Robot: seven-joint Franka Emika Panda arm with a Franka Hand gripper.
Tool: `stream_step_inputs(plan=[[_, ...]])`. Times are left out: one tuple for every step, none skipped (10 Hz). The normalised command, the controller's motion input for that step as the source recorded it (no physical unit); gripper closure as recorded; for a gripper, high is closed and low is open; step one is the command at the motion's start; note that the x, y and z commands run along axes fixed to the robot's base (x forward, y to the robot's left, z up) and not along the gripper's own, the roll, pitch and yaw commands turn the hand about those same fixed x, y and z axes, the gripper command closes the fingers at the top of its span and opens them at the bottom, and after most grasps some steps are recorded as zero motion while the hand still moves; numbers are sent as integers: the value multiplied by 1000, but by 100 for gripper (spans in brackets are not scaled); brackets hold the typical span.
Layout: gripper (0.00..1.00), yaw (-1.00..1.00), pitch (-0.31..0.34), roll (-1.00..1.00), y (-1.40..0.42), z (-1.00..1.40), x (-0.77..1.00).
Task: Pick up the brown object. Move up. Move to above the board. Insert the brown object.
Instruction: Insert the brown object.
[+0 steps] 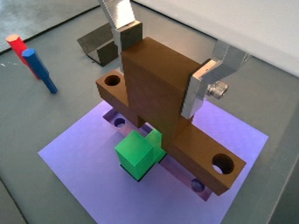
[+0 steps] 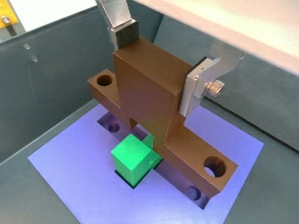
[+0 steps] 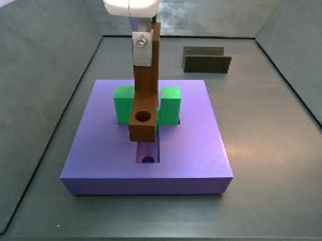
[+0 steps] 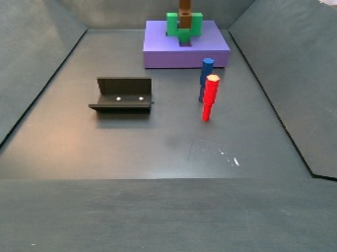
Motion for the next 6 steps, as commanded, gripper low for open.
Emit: stream_step_inputs(plan=[[100,0,0,0,143,-54,0],[100,0,0,0,100,-54,0],[100,29,0,-6,29,-66,0],[100,40,0,-3,0,-111,0],[100,46,0,-9,-69,-140,117],[100,94,-7,0,-51,-211,180]])
